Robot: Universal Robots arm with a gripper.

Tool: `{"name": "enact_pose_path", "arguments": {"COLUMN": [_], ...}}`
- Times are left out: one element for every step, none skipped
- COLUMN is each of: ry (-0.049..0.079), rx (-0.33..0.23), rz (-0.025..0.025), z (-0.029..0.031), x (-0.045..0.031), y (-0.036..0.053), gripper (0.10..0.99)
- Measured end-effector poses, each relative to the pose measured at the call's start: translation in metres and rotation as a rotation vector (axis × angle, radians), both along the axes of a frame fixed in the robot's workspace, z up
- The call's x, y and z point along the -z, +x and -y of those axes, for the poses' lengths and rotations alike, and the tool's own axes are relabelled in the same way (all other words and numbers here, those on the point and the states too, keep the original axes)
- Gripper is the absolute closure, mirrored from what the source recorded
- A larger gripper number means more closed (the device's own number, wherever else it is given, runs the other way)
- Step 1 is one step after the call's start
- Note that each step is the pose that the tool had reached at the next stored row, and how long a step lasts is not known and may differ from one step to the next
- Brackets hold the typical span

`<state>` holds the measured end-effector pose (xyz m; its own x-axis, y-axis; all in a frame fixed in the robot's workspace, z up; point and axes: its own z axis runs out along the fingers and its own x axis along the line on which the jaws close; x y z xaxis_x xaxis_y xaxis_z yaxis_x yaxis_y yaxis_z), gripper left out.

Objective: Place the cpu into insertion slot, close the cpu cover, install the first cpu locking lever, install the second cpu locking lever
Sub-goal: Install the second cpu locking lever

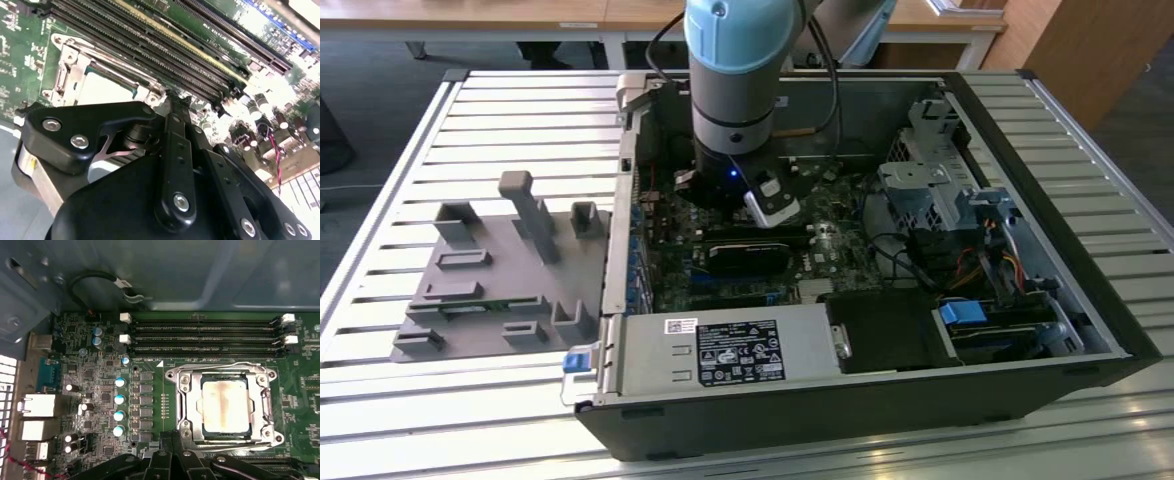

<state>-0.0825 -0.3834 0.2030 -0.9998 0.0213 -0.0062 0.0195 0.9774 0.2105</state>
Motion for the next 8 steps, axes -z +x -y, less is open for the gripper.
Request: {"name": "enact_pose_path", "arguments": {"ry": [0.0, 0.0, 0.0, 0.0, 0.0, 0.0, 0.0, 0.0], "rx": [0.0, 0.0, 0.0, 0.0, 0.0, 0.0, 0.0, 0.0], "rz": [0.0, 0.0, 0.0001, 0.0, 0.0001, 0.0001, 0.0001, 0.0001], "z": [0.0, 0.0, 0.0, 0.0, 0.0, 0.0, 0.0, 0.0], "x": [-0.0006, -0.0012, -0.0021, -0.0031, -0.0041, -0.0053, -0.007, -0.009], "y": [0.0, 0.0, 0.0, 0.0, 0.0, 0.0, 0.0, 0.0], "gripper": [0.98, 0.98, 0.98, 0.98, 0.98, 0.98, 0.98, 0.98]}}
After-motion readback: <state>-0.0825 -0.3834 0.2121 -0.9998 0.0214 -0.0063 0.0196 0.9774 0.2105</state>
